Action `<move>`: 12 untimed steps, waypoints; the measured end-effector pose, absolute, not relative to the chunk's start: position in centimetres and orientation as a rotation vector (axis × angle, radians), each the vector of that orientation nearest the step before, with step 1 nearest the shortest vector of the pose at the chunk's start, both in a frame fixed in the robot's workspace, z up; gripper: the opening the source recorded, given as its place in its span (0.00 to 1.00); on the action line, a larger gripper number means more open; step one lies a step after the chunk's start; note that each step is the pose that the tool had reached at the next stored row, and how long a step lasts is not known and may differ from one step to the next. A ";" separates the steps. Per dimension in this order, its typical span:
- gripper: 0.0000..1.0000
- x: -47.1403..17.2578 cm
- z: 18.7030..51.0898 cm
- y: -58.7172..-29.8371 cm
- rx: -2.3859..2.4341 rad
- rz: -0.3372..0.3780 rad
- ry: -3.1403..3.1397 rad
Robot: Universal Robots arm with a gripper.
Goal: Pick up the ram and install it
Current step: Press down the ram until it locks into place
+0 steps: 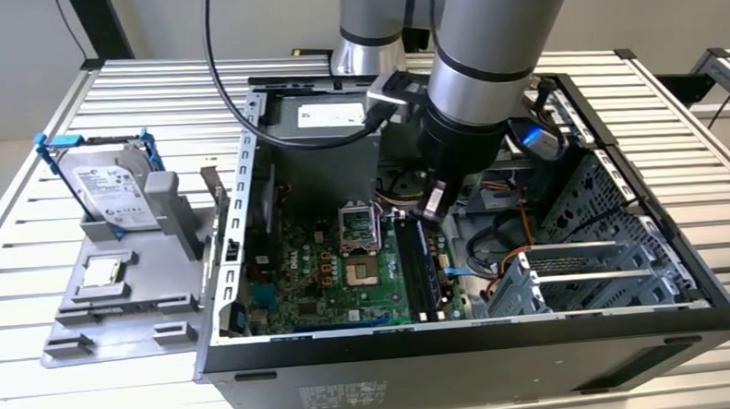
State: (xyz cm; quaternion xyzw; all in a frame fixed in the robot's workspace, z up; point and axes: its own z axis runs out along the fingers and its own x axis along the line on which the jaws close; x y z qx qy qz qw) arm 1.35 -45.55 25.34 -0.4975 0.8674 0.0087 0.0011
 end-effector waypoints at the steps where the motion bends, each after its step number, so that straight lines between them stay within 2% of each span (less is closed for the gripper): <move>1: 0.00 1.3 25.3 -45.5 -1.585 0.028 2.710; 12: 0.00 1.3 25.1 -45.5 -1.847 0.027 2.540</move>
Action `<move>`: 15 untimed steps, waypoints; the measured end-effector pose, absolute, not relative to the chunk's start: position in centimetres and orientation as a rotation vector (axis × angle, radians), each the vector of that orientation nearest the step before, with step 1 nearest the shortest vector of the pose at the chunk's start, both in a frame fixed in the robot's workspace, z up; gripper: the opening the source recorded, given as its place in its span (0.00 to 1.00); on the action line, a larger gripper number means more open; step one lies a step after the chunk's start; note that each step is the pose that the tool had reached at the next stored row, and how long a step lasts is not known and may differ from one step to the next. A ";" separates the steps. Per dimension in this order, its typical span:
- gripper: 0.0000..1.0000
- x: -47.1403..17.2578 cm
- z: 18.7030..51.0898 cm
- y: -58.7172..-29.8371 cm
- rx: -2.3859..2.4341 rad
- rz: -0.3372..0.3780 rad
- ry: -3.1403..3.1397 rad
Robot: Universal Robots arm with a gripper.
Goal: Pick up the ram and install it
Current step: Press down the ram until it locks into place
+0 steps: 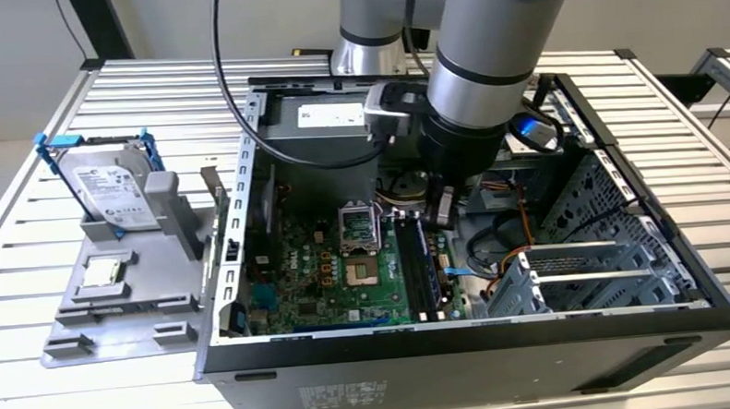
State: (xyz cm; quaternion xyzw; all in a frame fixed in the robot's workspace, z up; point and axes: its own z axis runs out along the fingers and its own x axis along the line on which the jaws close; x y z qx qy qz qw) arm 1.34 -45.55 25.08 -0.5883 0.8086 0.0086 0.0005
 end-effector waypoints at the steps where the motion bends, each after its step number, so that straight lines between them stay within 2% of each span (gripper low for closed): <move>1: 0.00 1.3 25.1 -45.5 -1.870 0.027 2.523; 15: 0.00 1.3 24.9 -45.6 -2.160 0.024 2.280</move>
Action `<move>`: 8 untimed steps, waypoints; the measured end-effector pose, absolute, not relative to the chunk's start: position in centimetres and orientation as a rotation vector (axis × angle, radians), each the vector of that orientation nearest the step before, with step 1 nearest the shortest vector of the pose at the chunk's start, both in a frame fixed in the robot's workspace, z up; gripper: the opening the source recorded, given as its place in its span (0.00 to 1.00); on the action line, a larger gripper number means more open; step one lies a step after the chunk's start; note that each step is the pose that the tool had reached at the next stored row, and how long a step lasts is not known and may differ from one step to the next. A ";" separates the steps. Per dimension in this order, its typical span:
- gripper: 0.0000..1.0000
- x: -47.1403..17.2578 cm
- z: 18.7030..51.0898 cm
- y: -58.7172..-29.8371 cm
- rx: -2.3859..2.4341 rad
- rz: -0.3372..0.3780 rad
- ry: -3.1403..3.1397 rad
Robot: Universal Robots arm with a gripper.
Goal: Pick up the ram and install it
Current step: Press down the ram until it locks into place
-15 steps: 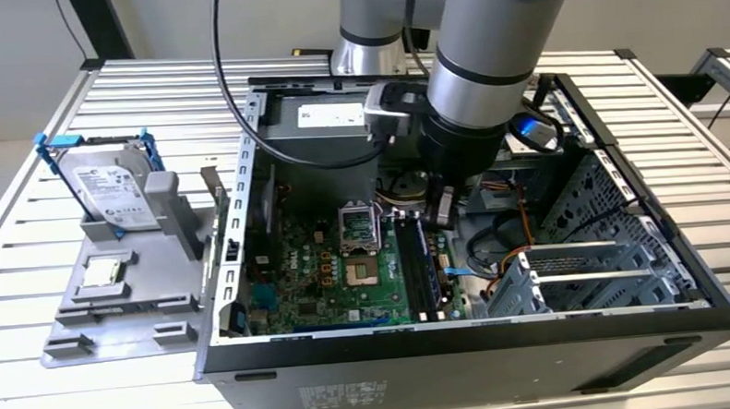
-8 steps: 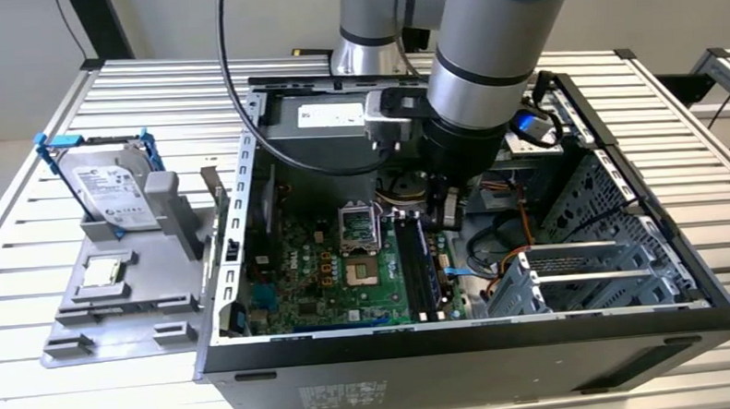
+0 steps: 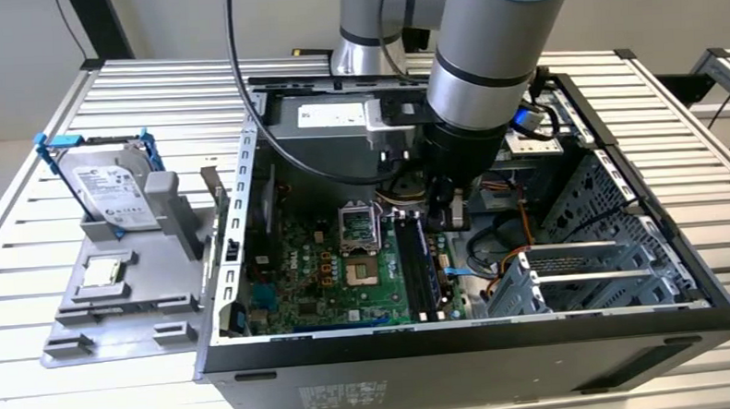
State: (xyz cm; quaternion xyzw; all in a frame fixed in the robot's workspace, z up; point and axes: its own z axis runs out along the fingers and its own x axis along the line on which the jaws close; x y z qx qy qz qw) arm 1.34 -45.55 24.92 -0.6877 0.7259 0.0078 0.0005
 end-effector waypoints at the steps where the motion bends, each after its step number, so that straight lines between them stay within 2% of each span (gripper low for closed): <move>1: 0.00 1.3 24.9 -45.5 -2.161 0.024 2.279; 8: 0.00 1.8 24.7 -46.1 -2.162 0.025 2.279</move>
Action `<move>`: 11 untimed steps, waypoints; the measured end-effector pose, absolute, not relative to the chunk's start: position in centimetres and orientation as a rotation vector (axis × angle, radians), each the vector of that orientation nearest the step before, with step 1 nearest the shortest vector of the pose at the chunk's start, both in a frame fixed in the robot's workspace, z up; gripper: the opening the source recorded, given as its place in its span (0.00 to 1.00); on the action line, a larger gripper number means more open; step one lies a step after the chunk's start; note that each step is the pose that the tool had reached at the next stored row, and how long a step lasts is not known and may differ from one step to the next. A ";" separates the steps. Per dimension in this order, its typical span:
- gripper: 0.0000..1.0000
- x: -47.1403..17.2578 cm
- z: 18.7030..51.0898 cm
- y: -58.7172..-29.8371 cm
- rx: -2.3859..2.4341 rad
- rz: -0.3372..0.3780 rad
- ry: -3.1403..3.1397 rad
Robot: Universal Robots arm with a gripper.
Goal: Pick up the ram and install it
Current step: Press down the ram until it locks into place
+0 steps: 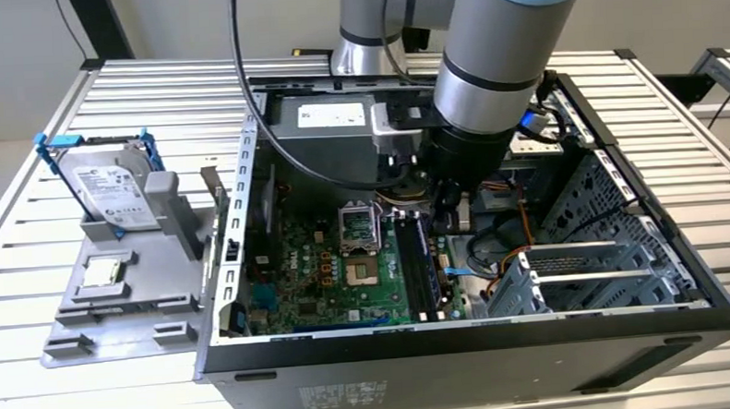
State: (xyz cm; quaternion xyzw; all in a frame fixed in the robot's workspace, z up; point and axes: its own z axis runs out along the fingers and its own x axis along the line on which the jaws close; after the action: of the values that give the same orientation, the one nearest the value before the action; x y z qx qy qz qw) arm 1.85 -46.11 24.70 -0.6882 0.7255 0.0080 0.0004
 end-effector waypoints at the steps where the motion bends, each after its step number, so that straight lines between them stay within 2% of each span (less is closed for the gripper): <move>1: 0.00 1.8 24.6 -46.4 -2.162 0.025 2.279; 11: 0.00 1.5 23.8 -46.8 -2.163 0.028 2.280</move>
State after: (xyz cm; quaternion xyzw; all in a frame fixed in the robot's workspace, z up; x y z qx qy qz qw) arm 1.54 -46.80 23.82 -0.6882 0.7255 0.0088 -0.0007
